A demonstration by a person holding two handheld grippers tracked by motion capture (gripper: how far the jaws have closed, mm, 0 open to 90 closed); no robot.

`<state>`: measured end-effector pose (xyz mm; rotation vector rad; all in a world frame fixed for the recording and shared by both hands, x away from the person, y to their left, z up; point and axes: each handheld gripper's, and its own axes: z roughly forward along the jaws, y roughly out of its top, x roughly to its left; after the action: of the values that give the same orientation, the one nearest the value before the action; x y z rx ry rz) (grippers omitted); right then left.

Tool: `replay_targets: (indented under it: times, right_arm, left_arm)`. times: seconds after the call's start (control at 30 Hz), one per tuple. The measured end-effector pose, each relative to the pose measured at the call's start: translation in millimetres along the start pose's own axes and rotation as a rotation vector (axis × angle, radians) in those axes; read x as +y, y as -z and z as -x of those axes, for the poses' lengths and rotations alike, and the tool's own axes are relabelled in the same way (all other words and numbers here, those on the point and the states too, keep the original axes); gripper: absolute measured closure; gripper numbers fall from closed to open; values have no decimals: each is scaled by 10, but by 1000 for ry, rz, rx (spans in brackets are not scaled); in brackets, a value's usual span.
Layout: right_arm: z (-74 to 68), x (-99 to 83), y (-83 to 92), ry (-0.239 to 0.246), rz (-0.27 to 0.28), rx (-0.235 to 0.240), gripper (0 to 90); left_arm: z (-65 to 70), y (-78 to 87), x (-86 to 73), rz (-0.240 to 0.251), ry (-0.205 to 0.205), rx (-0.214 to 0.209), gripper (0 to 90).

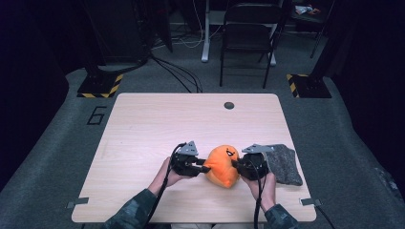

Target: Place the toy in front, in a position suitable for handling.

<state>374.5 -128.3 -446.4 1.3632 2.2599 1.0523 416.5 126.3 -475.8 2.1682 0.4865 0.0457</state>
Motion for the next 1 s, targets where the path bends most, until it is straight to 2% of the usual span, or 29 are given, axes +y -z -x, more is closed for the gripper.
replay_targets:
  times: [0.07,0.1,0.13,0.23,0.27,0.3,0.33,0.37,0.4,0.43,0.47,0.53,0.57,0.6,0.63,0.67,0.73,0.8,0.87,0.9,0.93,1.0]
  right_arm:
    - [29,-40,-55,1,-5,0,786]
    - [33,-39,-54,-6,-13,0,779]
    - [57,-35,-55,8,-10,4,767]
    - [83,-35,-44,-9,-21,9,708]
    - [92,-26,-41,-5,-17,6,683]
    - [100,-14,-20,-1,-19,2,666]
    - [122,-1,5,10,-4,11,647]
    - [137,18,38,15,12,13,616]
    - [137,18,38,15,12,13,616]
    - [160,41,75,42,19,-2,574]
    - [199,81,142,42,43,15,534]
    - [220,98,167,48,56,15,507]
    - [261,136,189,79,64,13,467]
    - [261,136,189,79,64,13,467]
    - [308,164,187,101,62,28,393]
    - [308,164,187,101,62,28,393]
    - [384,188,155,106,44,32,322]
    - [407,191,140,111,38,21,307]
    - [475,204,89,102,28,52,261]
    - [475,204,89,102,28,52,261]
    - [492,218,46,106,15,76,233]
    - [496,235,5,103,0,101,214]
  left_arm:
    - [0,-24,-5,12,15,-4,643]
    - [0,-24,-5,12,15,-4,638]
    - [8,-28,1,13,13,-2,626]
    - [4,-28,2,9,11,-6,574]
    - [6,-25,-1,19,31,-7,526]
    - [6,-25,-1,19,31,-7,509]
    - [-4,-6,-10,53,65,-12,485]
    - [-4,-6,-10,53,65,-12,444]
    - [-6,8,-9,70,86,-5,444]
    - [-3,21,0,73,92,17,387]
    - [4,35,7,79,94,30,344]
    - [26,57,19,95,109,57,313]
    - [56,74,34,112,123,81,275]
    - [56,74,34,112,123,81,267]
    - [77,84,40,125,134,95,258]
    - [99,95,48,134,137,118,258]
    - [158,112,56,162,160,156,244]
    - [221,112,64,172,160,201,242]
    - [274,105,66,174,163,222,231]
    - [296,95,65,173,165,227,231]
    - [333,74,58,159,166,238,229]
    - [345,56,51,153,165,235,233]
